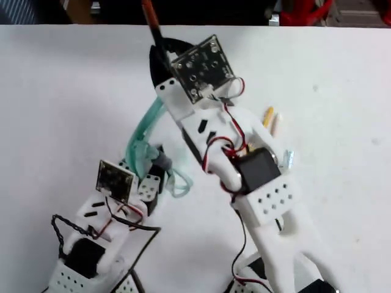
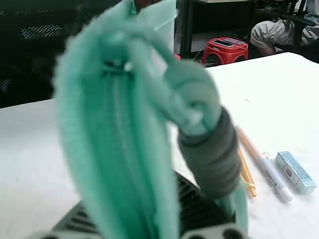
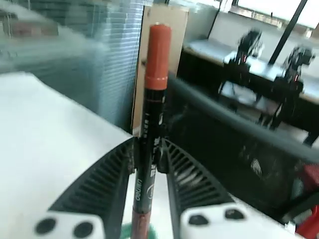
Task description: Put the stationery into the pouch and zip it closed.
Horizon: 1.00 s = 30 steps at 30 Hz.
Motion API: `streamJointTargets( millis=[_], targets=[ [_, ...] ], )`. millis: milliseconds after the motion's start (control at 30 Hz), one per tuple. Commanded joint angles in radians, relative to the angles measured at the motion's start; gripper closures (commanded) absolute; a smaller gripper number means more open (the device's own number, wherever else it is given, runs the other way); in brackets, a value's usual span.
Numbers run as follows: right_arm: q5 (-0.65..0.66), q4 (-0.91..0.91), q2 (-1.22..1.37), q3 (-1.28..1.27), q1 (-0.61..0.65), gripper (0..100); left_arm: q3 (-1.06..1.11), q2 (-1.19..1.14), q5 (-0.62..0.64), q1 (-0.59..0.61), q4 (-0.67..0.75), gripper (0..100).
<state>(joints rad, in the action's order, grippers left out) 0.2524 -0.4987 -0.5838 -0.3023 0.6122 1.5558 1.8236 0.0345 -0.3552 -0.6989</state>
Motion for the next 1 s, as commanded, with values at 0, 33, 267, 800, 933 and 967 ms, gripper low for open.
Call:
streamJointTargets(
  millis=[0,33,267,800,933,967],
  targets=[
    [-0.006,0.007,-0.028,-0.034,-0.012,98.2,-0.009,0.001,-0.011,-0.007,0.012,97],
    [-0.006,-0.008,-0.047,-0.048,-0.008,98.2,-0.009,0.001,-0.009,-0.007,0.012,96],
    [0.000,-0.087,-0.082,-0.066,-0.013,98.2,-0.032,0.001,0.117,0.056,-0.025,86],
    [0.000,-0.334,-0.045,0.032,-0.005,71.5,-0.075,0.001,0.037,0.059,-0.080,95],
    [0.002,-0.460,-0.044,0.172,-0.010,72.7,-0.075,0.001,0.032,0.059,-0.080,95],
    [0.002,-0.475,-0.041,0.198,-0.010,74.1,-0.075,0.001,0.032,0.059,-0.080,95]
  ],
)
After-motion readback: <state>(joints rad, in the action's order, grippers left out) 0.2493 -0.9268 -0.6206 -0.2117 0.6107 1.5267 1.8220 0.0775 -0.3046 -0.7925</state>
